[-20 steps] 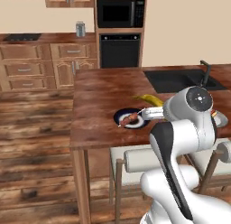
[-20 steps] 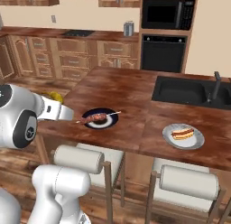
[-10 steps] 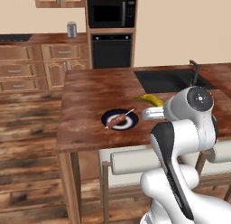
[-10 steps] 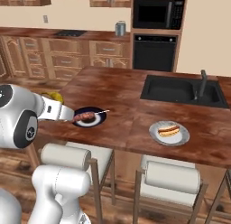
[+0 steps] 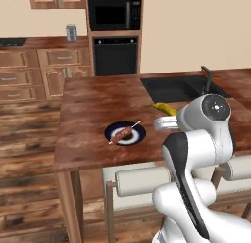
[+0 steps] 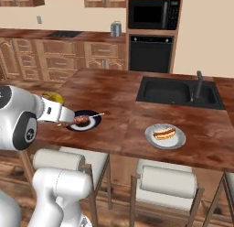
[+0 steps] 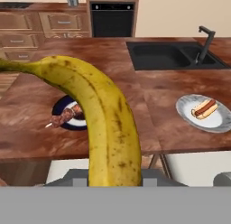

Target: Pick up the apple and banana from the fridge and place one fruit on each plate on the dining counter.

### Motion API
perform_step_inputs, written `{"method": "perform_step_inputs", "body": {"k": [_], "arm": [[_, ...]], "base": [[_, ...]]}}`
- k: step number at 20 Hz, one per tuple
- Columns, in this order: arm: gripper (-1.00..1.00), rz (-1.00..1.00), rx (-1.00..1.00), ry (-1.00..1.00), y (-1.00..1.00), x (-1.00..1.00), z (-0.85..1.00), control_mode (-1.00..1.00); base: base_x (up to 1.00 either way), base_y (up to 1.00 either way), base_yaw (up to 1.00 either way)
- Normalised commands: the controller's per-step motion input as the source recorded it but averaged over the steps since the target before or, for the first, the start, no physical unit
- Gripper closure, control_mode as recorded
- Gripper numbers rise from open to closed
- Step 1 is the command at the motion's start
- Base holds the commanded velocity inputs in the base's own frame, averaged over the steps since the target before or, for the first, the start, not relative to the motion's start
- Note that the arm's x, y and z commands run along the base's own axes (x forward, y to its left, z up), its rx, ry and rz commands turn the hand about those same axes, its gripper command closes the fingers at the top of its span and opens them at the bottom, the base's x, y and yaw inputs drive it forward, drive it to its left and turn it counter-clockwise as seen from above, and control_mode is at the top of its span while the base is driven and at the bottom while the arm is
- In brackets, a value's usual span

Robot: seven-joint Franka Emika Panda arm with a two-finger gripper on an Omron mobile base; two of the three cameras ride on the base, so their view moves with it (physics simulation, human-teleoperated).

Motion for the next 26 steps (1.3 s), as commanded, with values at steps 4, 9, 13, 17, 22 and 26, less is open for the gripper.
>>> {"method": "perform_step_inputs", "body": {"k": [4, 9, 13, 17, 22, 26], "arm": [[1.00, 0.00, 0.00, 0.00, 0.00, 0.00, 0.00, 1.00], [1.00, 0.00, 0.00, 0.00, 0.00, 0.00, 0.00, 1.00], [1.00, 0.00, 0.00, 0.00, 0.00, 0.00, 0.00, 1.00], [1.00, -0.04, 0.04, 0.00, -0.31, 0.09, 0.00, -1.00], [1.00, -0.27, 0.00, 0.05, -0.74, 0.29, 0.00, -1.00], [1.00, -0.27, 0.00, 0.12, -0.94, 0.31, -0.01, -1.00]], "base": [[0.29, -0.52, -0.01], [0.09, -0.52, 0.00], [0.19, -0.50, -0.01], [0.08, -0.26, -0.01], [0.00, 0.00, 0.00], [0.00, 0.00, 0.00]]}}
